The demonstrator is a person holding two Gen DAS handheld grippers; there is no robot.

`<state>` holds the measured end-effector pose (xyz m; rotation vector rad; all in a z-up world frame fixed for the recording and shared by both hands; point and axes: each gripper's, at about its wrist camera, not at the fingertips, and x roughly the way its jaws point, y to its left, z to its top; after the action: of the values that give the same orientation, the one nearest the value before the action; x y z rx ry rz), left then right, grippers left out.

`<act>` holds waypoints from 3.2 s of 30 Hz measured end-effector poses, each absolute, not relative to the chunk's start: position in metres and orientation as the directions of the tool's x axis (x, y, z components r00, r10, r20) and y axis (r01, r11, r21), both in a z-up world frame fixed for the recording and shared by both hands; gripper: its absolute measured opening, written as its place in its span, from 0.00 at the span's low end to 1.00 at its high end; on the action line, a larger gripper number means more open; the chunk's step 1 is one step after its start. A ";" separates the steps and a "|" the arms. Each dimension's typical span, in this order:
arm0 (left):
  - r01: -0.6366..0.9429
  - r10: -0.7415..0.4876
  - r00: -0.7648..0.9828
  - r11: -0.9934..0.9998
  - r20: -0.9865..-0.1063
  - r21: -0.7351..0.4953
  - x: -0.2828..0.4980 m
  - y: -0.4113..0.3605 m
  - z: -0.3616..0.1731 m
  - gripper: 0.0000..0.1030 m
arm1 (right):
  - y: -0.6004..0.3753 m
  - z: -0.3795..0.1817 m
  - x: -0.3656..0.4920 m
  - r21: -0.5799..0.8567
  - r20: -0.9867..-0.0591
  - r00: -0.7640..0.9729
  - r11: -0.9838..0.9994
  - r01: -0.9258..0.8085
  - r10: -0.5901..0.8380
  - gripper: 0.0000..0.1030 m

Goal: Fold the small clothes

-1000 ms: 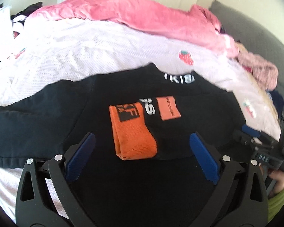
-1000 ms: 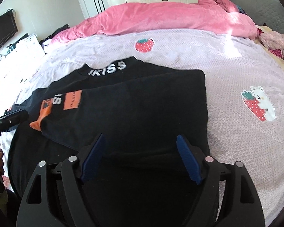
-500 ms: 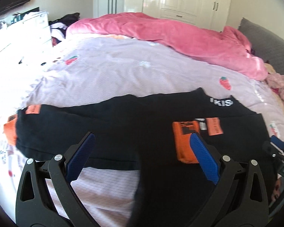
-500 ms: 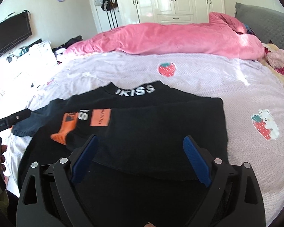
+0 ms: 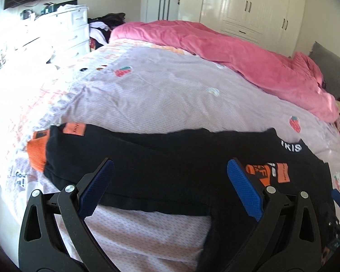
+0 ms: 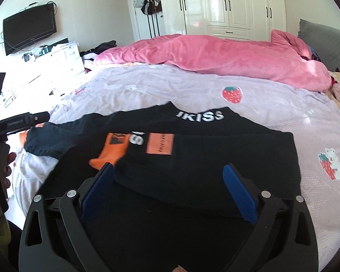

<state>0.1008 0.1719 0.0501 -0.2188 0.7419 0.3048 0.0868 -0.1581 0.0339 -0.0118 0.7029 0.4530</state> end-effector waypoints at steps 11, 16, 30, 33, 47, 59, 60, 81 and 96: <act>-0.494 0.275 0.675 0.858 -0.685 -0.143 0.087 0.232 0.055 0.91 | -0.093 0.047 0.078 0.164 -0.625 0.629 0.866 -0.472 0.462 0.93; -0.535 0.308 0.669 0.831 -0.677 -0.151 0.078 0.248 0.059 0.91 | -0.061 0.053 0.075 0.161 -0.627 0.601 0.837 -0.523 0.496 0.93; -0.648 0.344 0.601 0.738 -0.722 -0.187 0.061 0.313 0.046 0.91 | 0.015 0.059 0.070 0.150 -0.645 0.536 0.778 -0.610 0.545 0.93; -0.672 0.354 0.586 0.715 -0.729 -0.192 0.057 0.324 0.043 0.91 | 0.026 0.061 0.069 0.143 -0.644 0.531 0.769 -0.623 0.550 0.93; -0.705 0.300 0.573 0.655 -0.762 -0.272 0.044 0.361 0.027 0.91 | 0.056 0.057 0.072 0.132 -0.672 0.496 0.748 -0.650 0.550 0.93; -0.722 0.263 0.587 0.599 -0.766 -0.348 0.038 0.380 0.010 0.91 | 0.065 0.044 0.077 0.129 -0.693 0.483 0.750 -0.648 0.536 0.93; -0.722 0.257 0.587 0.596 -0.767 -0.353 0.038 0.380 0.008 0.91 | 0.066 0.042 0.078 0.132 -0.695 0.480 0.751 -0.647 0.535 0.93; -0.526 0.120 0.740 0.717 -0.662 -0.458 0.063 0.352 0.030 0.07 | 0.014 0.039 0.075 0.246 -0.688 0.483 0.800 -0.547 0.541 0.93; -0.151 -0.095 0.798 0.924 -0.596 -0.350 0.103 0.208 0.071 0.06 | -0.112 0.033 0.078 0.359 -0.675 0.564 0.879 -0.313 0.477 0.93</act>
<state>0.1027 0.2084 0.0710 -0.3970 0.6513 0.0309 0.0782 -0.1120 0.0330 0.2080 0.8536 0.4685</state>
